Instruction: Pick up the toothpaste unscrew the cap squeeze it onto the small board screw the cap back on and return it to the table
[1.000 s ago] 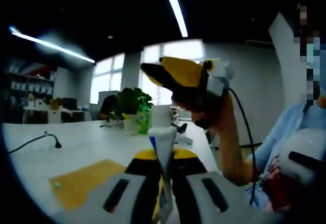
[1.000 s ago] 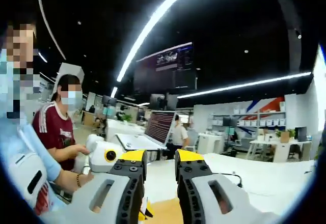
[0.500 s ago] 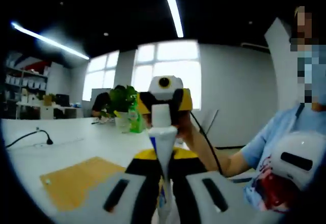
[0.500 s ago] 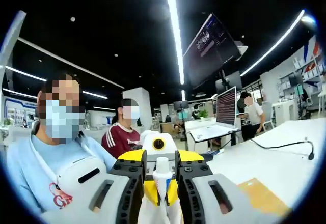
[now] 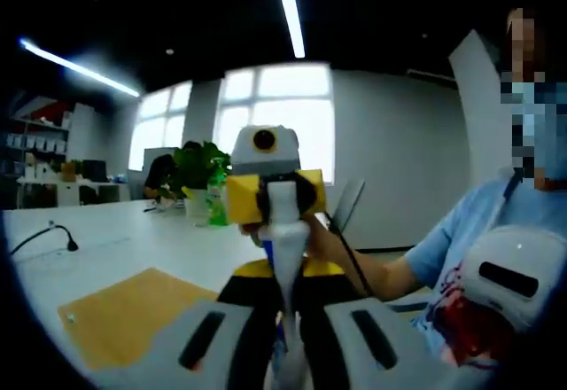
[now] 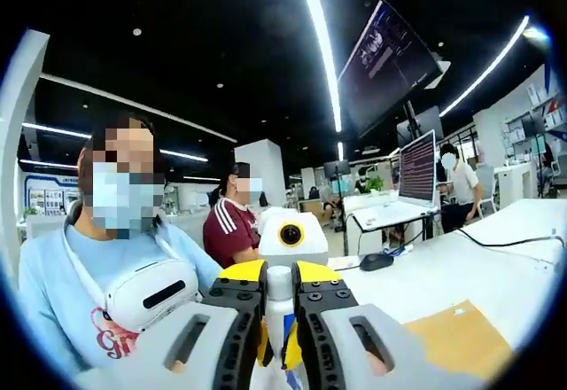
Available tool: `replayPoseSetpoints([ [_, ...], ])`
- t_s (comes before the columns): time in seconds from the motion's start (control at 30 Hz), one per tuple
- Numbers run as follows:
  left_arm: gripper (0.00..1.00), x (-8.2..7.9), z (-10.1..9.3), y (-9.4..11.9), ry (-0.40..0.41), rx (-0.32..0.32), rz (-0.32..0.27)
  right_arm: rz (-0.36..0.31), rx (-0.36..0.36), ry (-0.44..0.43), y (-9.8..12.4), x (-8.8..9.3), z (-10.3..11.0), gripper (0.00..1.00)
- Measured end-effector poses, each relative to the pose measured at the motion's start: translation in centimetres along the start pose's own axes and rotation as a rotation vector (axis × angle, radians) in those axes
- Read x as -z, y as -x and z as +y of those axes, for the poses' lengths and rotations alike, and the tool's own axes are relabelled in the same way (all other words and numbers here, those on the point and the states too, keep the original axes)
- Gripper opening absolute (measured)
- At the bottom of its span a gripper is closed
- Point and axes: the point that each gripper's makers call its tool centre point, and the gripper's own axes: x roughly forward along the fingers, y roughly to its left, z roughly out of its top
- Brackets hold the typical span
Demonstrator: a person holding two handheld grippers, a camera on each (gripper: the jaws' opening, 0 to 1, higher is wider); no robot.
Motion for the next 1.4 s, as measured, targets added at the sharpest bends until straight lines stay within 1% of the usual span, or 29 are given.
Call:
replayPoseSetpoints([
  [0.1, 0.05, -0.2, 0.2, 0.0, 0.008, -0.013, -0.013, -0.001, 0.036, 0.003, 0.0, -0.1, -0.4, 0.1],
  [0.2, 0.05, -0.3, 0.3, 0.1, -0.002, -0.021, -0.016, -0.002, 0.049, 0.009, 0.0, -0.1, -0.4, 0.1],
  [0.37, 0.05, -0.2, 0.3, 0.1, 0.006, -0.022, -0.017, -0.006, 0.068, 0.0, 0.0, -0.2, -0.6, 0.1],
  [0.4, 0.05, -0.2, 0.3, 0.1, 0.006, -0.027, -0.017, -0.003, 0.085, 0.0, 0.0, -0.2, -0.8, 0.1],
  [0.47, 0.05, -0.2, 0.7, 0.2, 0.012, -0.042, -0.017, 0.017, 0.166, 0.03, 0.0, -0.1, -1.5, 0.1],
  [0.5, 0.05, -0.2, 0.8, 0.3, 0.018, -0.044, -0.016, 0.026, 0.182, 0.065, -0.1, -0.1, -1.4, 0.09],
  [0.57, 0.05, -0.3, 0.8, 0.3, 0.014, -0.05, -0.022, 0.024, 0.21, 0.084, -0.3, -0.2, -1.2, 0.09],
  [0.63, 0.05, -0.3, 0.8, 0.3, 0.009, -0.051, -0.02, 0.031, 0.226, 0.086, -0.3, -0.2, -1.2, 0.09],
  [0.77, 0.05, -0.1, 1.1, 0.2, 0.0, -0.066, -0.009, 0.045, 0.28, 0.104, -0.2, 0.0, -1.6, 0.1],
  [0.87, 0.05, 0.3, 1.4, 0.1, 0.006, -0.085, 0.009, 0.078, 0.343, 0.145, -0.1, 0.3, -2.1, 0.1],
  [0.93, 0.05, 0.2, 1.4, 0.1, -0.006, -0.092, 0.007, 0.065, 0.375, 0.149, 0.0, 0.1, -2.1, 0.1],
  [1.0, 0.05, 0.3, 1.5, 0.0, -0.02, -0.103, 0.011, 0.045, 0.435, 0.113, 0.4, 0.1, -2.6, 0.09],
  [1.03, 0.05, 0.4, 1.6, 0.0, -0.022, -0.109, 0.014, 0.04, 0.471, 0.114, 0.6, 0.0, -2.8, 0.09],
  [1.07, 0.05, 0.4, 1.7, 0.0, -0.021, -0.115, 0.018, 0.041, 0.489, 0.13, 0.7, 0.1, -2.9, 0.09],
  [1.1, 0.05, 0.5, 1.8, 0.0, -0.018, -0.119, 0.02, 0.042, 0.512, 0.168, 0.7, 0.0, -2.9, 0.09],
  [1.13, 0.05, 0.5, 1.9, 0.0, -0.016, -0.123, 0.02, 0.036, 0.545, 0.181, 0.8, 0.0, -3.1, 0.09],
  [1.2, 0.05, 0.5, 1.9, 0.0, -0.008, -0.128, 0.02, 0.021, 0.603, 0.157, 1.0, -0.1, -3.2, 0.09],
  [1.27, 0.05, 0.4, 1.8, 0.0, 0.004, -0.127, 0.009, 0.002, 0.654, 0.161, 1.0, -0.4, -3.2, 0.09],
  [1.33, 0.05, 0.2, 1.6, 0.0, 0.024, -0.116, -0.004, 0.002, 0.703, 0.171, 1.0, -0.6, -3.2, 0.09],
  [1.4, 0.05, 0.2, 1.7, -0.1, 0.018, -0.128, -0.002, 0.013, 0.756, 0.174, 1.2, -0.6, -3.4, 0.09],
])
